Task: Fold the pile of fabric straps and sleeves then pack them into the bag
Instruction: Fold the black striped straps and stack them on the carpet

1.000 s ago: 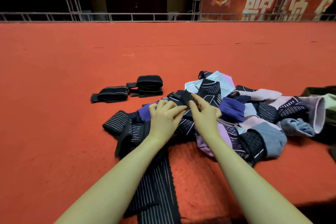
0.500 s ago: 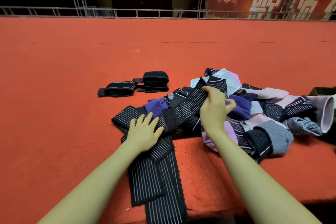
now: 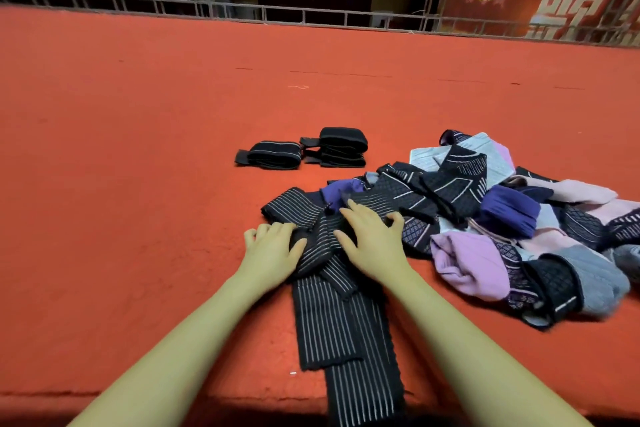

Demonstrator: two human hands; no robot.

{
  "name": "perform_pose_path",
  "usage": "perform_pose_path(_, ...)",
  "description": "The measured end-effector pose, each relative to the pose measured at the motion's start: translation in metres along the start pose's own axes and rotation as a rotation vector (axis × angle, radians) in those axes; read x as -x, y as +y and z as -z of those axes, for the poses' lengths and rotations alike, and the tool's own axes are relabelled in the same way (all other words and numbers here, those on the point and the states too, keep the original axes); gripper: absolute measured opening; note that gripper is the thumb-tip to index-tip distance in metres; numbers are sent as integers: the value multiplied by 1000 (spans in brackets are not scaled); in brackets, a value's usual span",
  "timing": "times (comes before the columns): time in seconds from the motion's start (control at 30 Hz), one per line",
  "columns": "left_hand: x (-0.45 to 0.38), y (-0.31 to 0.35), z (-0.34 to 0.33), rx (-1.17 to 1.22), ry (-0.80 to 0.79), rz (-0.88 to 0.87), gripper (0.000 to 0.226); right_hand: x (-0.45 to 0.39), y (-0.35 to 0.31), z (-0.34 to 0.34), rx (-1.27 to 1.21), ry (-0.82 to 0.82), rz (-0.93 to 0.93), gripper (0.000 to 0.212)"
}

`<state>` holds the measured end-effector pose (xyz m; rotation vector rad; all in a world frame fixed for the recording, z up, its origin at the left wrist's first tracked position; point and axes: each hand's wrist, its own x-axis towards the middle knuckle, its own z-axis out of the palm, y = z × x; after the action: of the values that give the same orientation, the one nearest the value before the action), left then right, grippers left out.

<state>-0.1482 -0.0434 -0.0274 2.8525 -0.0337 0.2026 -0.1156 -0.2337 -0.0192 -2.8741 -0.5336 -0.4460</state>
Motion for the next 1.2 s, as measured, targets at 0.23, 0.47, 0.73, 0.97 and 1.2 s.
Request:
perform_pose_path(0.23,-1,7,-6,-12,41,-132,59,15,-1,-25,-91,17,-99,53)
perform_pose_path(0.47,4,-1,-15,-70,6,95,51,12,-3,-33,-102,26,-166,41)
perform_pose_path(0.73,7,-18,6,98,307,168,20,12,-6,-32,-45,12,-174,43)
perform_pose_path(0.97,2,-51,20,-83,262,245,25,12,-9,-30,7,-9,-177,44)
perform_pose_path(1.2,10,-66,-7,-58,236,168,41,3,-11,-30,-106,134,-206,43)
